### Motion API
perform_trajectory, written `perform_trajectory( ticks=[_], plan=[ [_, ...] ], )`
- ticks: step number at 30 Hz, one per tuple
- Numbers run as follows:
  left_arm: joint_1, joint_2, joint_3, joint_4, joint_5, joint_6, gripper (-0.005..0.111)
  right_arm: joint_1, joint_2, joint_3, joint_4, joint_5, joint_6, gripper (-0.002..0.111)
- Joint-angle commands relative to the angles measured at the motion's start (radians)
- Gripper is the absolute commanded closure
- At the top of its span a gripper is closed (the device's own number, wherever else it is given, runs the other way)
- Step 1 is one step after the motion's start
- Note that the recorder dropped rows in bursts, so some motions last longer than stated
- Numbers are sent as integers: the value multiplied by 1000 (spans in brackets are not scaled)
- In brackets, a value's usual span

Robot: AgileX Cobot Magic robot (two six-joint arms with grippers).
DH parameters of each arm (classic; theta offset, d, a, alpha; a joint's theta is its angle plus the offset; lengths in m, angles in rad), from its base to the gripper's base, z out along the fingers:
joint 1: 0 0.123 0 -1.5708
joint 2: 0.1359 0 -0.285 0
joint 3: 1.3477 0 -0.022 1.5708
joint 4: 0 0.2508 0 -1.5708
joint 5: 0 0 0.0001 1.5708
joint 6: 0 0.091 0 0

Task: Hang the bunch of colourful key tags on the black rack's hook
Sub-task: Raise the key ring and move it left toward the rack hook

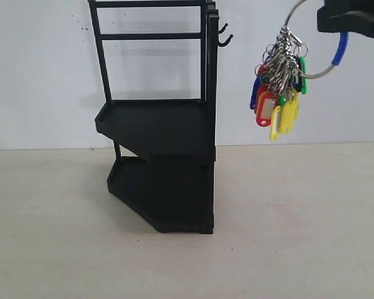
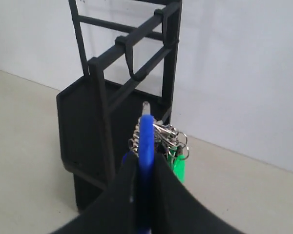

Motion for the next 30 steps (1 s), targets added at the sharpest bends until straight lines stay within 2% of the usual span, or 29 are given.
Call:
perform_trajectory(
  ticks=[1,5,8,17,30],
  plan=[
    [-1,-2,-1,5,-8,3,102,89,63,31,-313,-109,176,108],
    [-1,-2,-1,5,-8,3,102,126,135,64,-587,-197,450,108],
    [-1,-2,-1,5,-8,3,102,126,179,69,-693,-265,547,108],
    [-1,-2,-1,5,-8,3,102,126,300,69,-708,-446,562,108],
    [-1,-2,-1,5,-8,3,102,122,419,-98,-730,-359,579,108]
  ],
)
